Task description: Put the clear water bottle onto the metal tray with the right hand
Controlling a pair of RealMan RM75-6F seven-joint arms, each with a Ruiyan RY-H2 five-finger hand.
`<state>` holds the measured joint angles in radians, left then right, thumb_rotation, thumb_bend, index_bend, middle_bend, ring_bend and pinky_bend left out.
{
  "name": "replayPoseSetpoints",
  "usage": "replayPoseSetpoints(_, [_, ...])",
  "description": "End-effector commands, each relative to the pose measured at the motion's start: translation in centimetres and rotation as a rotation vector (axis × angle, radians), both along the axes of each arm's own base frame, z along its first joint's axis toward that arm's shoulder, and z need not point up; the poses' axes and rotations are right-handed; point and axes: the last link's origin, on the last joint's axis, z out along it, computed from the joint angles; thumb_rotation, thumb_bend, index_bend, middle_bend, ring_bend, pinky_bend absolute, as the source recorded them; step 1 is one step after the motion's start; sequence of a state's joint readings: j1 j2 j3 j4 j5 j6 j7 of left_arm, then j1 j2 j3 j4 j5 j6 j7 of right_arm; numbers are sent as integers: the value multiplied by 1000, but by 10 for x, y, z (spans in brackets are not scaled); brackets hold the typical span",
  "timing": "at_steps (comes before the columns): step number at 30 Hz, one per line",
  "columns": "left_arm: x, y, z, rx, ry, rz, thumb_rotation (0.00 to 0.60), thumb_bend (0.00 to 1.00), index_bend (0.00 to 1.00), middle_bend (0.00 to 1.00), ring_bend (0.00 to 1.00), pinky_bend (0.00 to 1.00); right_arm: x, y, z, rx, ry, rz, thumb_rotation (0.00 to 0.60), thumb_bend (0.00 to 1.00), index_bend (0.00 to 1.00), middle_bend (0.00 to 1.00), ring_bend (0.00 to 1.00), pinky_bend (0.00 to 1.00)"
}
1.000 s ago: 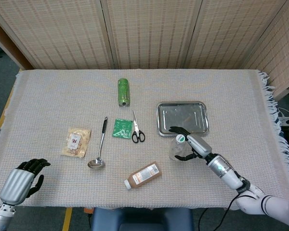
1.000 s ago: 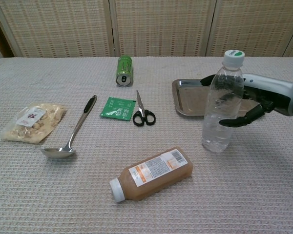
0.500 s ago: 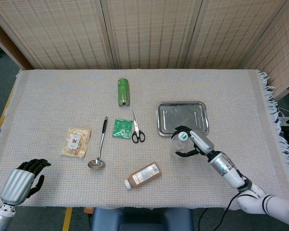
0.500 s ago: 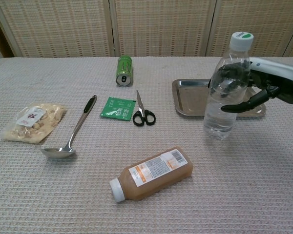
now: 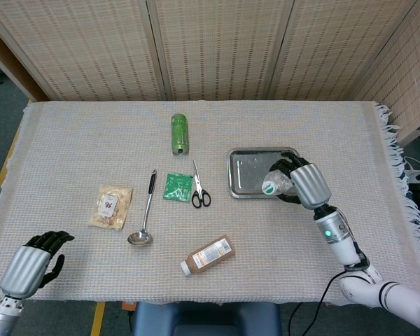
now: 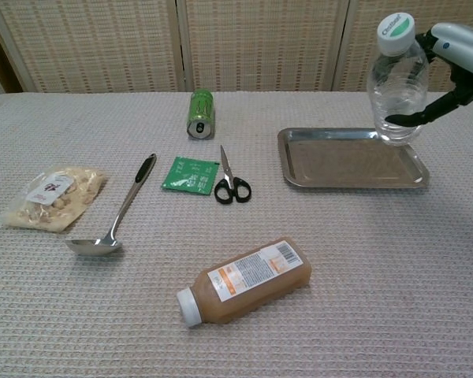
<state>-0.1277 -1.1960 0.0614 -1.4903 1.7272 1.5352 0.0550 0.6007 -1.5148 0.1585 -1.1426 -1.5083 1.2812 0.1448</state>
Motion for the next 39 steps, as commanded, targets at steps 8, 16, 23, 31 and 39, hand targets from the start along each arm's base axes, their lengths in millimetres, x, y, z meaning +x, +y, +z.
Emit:
replayPoseSetpoints(8, [-2,1,1,2,0,8,600,587,300,287,250,380,5,4,-8,603,-598,-208,600,0,833,472,188,414])
replayPoseSetpoints(16, [-2,1,1,1,-6,10,600,587,300,287,250,381,-18,-12,0,498,-463,-176,600,0,833,472,188,420])
replayPoseSetpoints(23, [-2,1,1,2,-4,8,600,588,300,287,250,380,-42,-28,6,30,-64,-156,600,0,833,472,188,427])
replayPoseSetpoints(31, [-2,1,0,-4,1,12,600,588,302,286,250,381,-43,-30,13,-297,136,-142,600,0,833,472,188,429])
replayPoseSetpoints(39, [-1,1,1,8,0,0,600,587,302,286,250,381,-27,-4,-12,280,-363,-180,600,0,833,473,190,431])
